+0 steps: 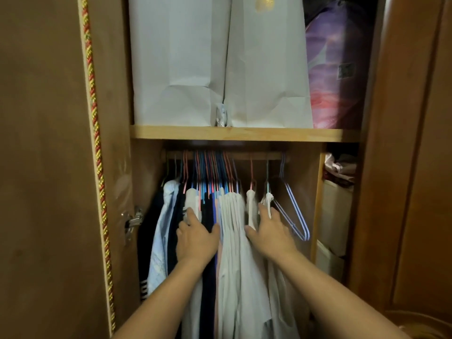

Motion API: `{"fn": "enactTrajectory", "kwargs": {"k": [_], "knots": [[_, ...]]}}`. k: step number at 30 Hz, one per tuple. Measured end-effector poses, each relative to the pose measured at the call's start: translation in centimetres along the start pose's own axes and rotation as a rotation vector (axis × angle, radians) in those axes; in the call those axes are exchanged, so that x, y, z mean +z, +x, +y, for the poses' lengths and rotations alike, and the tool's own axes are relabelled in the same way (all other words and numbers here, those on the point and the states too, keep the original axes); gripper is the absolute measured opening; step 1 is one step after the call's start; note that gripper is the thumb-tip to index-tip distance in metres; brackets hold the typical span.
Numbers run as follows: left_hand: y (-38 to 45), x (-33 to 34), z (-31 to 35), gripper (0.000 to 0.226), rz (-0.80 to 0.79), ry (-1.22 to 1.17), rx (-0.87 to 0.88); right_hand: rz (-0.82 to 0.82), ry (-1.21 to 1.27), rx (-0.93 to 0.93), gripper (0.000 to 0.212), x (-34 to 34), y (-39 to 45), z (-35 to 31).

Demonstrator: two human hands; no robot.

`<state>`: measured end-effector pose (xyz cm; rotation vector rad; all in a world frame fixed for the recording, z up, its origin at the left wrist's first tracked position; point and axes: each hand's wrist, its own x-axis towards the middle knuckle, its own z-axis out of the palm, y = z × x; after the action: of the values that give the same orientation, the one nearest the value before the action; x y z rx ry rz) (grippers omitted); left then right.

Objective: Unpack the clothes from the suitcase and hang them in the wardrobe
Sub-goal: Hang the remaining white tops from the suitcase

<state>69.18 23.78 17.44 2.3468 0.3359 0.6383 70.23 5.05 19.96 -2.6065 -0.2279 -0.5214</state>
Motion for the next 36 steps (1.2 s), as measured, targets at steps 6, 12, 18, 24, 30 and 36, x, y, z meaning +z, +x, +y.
{"fn": "enactTrajectory", "kwargs": {"k": [6,12,18,24,30,36], "knots": [[2.9,0.4,2.5,0.104,-0.244,0.129,0.000,0.083,-0.289,0.055,0.071,-1.7,0.5,0.7],[2.0,1.9,5.6,0.094,-0.309,0.117,0.047,0.274,-0.274,-0.013,0.045,-3.0,1.4,1.2],[3.1,-0.3,1.6,0.084,-0.403,-0.049,0.107,-0.016,-0.332,-0.113,0.042,0.6,2.9,-3.1],[0.1,-1.3,-0.7,0.066,-0.275,0.034,0.158,-0.033,-0.532,0.010,0.056,-0.6,3.9,0.2],[-7.8,-4.1,-1.4,0.064,-0.247,-0.019,0.137,-0.144,-0.481,0.001,0.069,-4.2,0.8,3.3],[-21.7,-8.2,-2.2,0.047,-0.110,-0.124,0.125,-0.212,-0.328,-0.142,0.060,-3.1,-12.9,1.2]]}}
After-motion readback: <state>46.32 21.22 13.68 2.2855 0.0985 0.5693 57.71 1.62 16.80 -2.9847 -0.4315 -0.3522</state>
